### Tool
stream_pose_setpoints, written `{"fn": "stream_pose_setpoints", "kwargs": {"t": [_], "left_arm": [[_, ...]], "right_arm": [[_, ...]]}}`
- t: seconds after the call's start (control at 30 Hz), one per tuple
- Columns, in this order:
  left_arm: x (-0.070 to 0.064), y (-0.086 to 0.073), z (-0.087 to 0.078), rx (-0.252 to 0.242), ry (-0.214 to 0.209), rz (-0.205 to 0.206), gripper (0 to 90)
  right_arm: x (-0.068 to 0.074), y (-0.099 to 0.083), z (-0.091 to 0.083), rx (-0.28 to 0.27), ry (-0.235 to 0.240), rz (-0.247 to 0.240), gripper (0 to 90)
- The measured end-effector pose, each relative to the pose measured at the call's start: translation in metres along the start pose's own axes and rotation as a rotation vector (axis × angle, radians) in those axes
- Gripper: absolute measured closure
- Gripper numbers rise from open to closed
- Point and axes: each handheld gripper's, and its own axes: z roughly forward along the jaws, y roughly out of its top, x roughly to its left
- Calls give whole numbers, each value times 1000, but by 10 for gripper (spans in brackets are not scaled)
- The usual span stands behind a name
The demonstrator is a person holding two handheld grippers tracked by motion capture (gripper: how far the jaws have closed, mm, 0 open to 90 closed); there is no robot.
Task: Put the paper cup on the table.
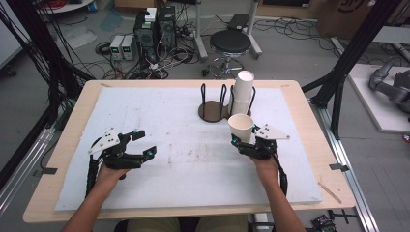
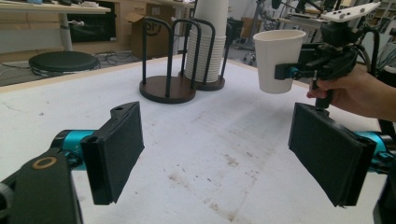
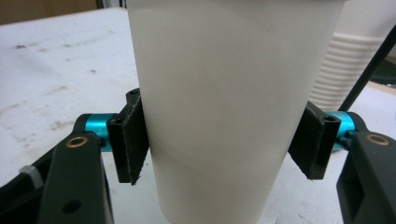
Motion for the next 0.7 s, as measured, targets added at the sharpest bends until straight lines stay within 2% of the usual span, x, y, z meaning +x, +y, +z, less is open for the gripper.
{"fn": "stream_pose_setpoints", "kwargs": {"t": [0.2,0.43,0.57,0.7], "left_arm": [[-2,-1,2,13,-5,3,179],[-2,-3,3,24,-3,4,180],[-2,-3,3,27,-2,0,183],[-1,-3,2,24,0,1,183]], "right_arm": [[-5,-6,11,38,-23,19,313],[-6,-12,20,101,-16,14,313],[-6,-12,21,116,-14,25,313],[-5,-12,21,158,-3,-4,313]]}}
